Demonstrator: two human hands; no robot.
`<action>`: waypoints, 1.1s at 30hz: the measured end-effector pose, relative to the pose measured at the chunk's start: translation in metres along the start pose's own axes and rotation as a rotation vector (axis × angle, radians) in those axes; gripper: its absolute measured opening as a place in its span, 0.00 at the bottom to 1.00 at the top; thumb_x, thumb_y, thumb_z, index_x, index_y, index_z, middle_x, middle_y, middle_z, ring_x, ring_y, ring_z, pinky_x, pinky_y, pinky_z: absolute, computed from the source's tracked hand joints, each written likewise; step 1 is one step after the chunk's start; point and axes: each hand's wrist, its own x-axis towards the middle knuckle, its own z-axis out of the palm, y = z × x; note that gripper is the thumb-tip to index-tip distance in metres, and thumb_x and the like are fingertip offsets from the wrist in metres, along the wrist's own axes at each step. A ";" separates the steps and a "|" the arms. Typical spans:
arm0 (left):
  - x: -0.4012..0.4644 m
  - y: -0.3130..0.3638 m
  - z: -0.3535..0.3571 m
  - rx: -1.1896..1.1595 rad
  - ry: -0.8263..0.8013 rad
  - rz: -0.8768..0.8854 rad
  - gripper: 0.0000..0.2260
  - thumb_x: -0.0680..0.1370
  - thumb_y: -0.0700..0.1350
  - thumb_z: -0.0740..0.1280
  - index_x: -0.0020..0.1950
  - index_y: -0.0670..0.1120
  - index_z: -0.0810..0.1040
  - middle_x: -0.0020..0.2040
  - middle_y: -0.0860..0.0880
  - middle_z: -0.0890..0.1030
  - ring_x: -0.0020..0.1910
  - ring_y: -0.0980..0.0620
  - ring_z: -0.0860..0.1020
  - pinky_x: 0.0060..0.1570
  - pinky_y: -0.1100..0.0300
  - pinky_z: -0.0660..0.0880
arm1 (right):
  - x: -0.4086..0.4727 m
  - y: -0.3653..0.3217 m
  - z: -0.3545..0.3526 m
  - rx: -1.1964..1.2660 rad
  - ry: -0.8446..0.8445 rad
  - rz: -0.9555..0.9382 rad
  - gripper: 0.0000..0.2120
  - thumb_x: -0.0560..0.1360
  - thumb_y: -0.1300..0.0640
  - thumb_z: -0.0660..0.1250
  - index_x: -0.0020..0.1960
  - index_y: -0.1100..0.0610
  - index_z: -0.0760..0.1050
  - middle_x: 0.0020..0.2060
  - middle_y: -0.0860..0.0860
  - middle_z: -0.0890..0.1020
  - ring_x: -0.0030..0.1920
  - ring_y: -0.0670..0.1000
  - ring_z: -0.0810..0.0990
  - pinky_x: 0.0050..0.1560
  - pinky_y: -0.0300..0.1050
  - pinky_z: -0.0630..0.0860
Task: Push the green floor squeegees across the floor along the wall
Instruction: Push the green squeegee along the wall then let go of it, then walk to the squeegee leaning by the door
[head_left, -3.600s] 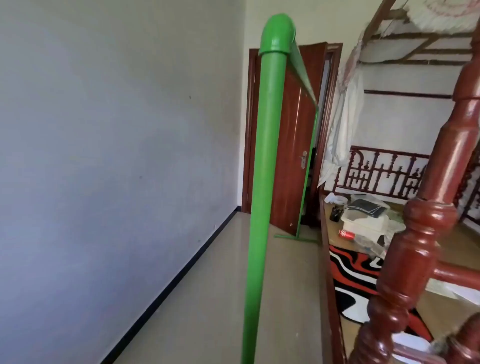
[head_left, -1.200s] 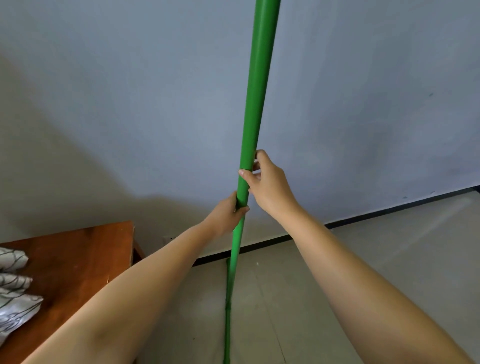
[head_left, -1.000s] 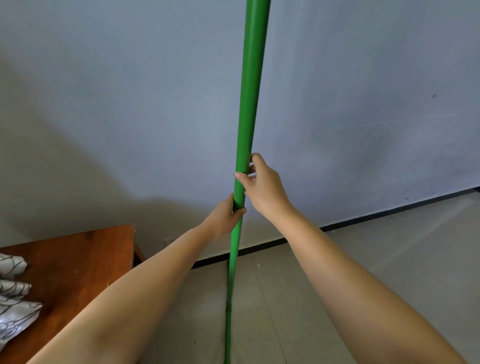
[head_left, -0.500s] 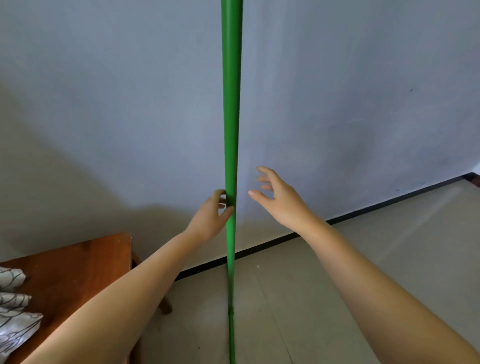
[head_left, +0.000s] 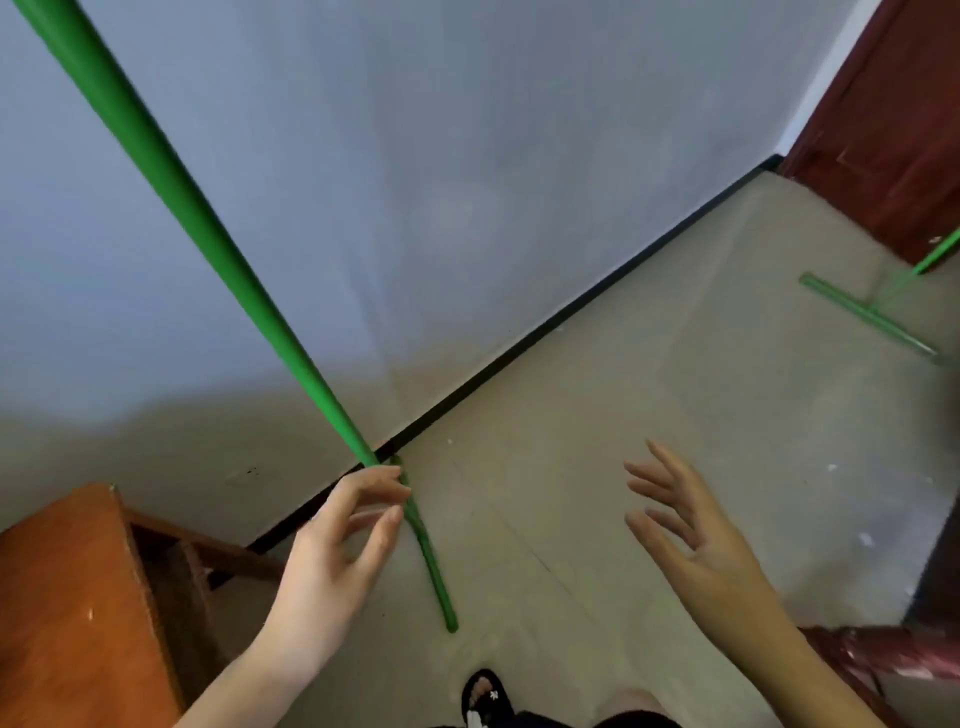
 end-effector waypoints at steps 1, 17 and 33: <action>-0.003 -0.001 0.014 -0.009 -0.017 -0.017 0.09 0.74 0.41 0.63 0.50 0.54 0.76 0.50 0.63 0.79 0.50 0.64 0.79 0.48 0.78 0.72 | -0.012 0.009 -0.007 0.027 0.056 0.035 0.25 0.68 0.42 0.62 0.63 0.33 0.60 0.57 0.37 0.76 0.60 0.37 0.72 0.57 0.39 0.70; 0.093 0.099 0.264 -0.094 -0.195 -0.057 0.17 0.75 0.37 0.64 0.50 0.61 0.71 0.44 0.52 0.81 0.48 0.64 0.78 0.48 0.69 0.74 | -0.009 0.111 -0.204 0.239 0.554 0.212 0.21 0.70 0.53 0.67 0.56 0.31 0.69 0.53 0.33 0.79 0.54 0.39 0.78 0.48 0.26 0.73; 0.309 0.196 0.488 -0.062 -0.439 0.066 0.15 0.75 0.37 0.63 0.49 0.59 0.71 0.45 0.53 0.81 0.48 0.64 0.77 0.46 0.68 0.70 | 0.156 0.196 -0.404 0.249 0.792 0.273 0.26 0.71 0.64 0.66 0.56 0.35 0.67 0.51 0.38 0.80 0.53 0.38 0.77 0.49 0.35 0.75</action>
